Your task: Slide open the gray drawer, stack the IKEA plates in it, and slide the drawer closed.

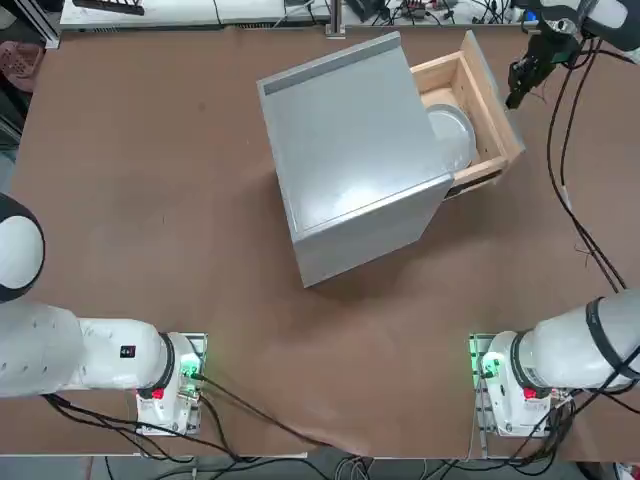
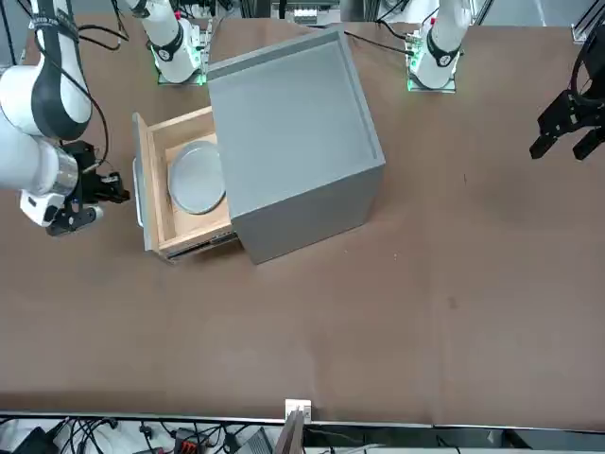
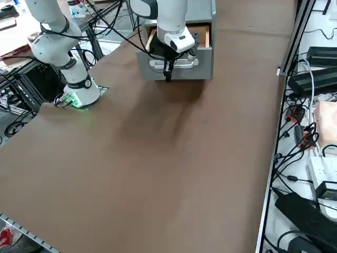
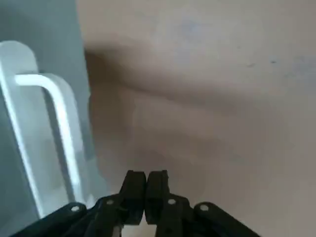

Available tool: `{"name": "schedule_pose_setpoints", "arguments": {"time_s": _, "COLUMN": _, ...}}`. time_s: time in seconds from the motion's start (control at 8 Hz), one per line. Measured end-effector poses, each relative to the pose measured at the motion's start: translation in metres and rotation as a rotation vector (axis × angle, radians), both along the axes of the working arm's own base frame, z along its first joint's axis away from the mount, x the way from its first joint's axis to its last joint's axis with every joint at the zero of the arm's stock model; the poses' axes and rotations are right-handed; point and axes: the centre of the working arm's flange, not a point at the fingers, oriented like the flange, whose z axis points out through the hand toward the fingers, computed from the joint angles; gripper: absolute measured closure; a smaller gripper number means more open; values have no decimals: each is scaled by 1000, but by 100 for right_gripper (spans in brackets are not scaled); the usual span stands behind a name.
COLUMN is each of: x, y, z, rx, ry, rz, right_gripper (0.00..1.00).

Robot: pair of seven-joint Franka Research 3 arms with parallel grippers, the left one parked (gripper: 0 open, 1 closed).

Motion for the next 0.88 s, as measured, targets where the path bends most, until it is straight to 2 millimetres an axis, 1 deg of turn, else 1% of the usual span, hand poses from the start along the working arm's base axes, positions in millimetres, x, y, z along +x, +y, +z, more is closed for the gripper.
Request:
{"name": "schedule_pose_setpoints", "arguments": {"time_s": 0.25, "x": 0, "y": 18, "z": 0, "rx": 44, "ry": 3, "rz": -42, "right_gripper": 100}}
{"name": "schedule_pose_setpoints", "arguments": {"time_s": 0.38, "x": 0, "y": 33, "z": 2, "rx": 60, "ry": 5, "rz": -86, "right_gripper": 100}}
{"name": "schedule_pose_setpoints", "arguments": {"time_s": 0.62, "x": -2, "y": 73, "z": 3, "rx": 62, "ry": 21, "rz": -139, "right_gripper": 100}}
{"name": "schedule_pose_setpoints", "arguments": {"time_s": 0.88, "x": -11, "y": 112, "z": -2, "rx": 102, "ry": 61, "rz": -187, "right_gripper": 100}}
